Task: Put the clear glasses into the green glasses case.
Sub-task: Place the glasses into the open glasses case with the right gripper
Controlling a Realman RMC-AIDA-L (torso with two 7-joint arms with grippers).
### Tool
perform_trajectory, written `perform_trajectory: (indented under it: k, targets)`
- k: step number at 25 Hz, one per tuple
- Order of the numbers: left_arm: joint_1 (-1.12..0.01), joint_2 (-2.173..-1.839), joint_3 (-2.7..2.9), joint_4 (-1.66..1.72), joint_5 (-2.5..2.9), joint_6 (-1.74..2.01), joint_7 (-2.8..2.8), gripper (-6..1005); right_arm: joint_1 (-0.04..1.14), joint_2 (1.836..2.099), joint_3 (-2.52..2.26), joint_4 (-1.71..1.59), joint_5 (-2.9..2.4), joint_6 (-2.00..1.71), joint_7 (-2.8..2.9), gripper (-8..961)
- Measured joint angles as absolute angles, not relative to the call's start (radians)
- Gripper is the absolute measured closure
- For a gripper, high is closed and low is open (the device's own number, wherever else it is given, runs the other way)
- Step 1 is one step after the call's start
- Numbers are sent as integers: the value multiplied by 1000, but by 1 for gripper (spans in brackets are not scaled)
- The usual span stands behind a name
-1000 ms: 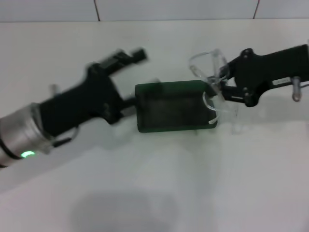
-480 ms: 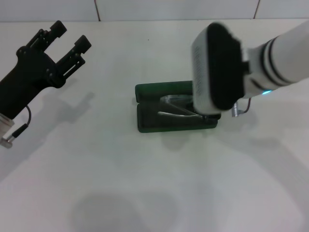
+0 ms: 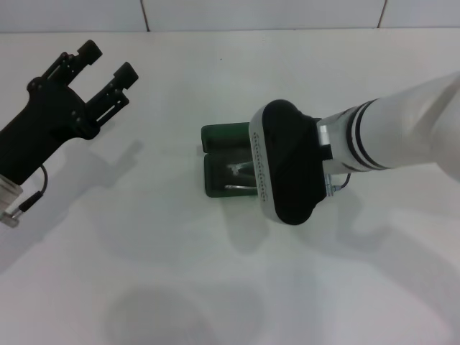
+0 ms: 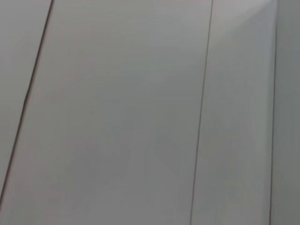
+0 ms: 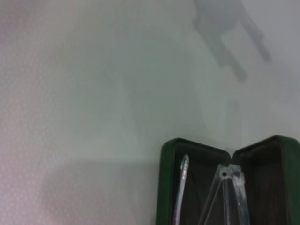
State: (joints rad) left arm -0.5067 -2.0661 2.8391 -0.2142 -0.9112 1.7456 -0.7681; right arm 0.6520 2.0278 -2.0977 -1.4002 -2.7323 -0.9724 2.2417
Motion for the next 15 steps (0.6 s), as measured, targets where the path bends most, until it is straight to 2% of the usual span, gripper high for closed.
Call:
perform_trajectory:
  k: [15]
  targets:
    - [-520,-2068,2842,-215,-871,1744,-769,227,601,2028,-2143,-1401,-2802,-884,2246,745]
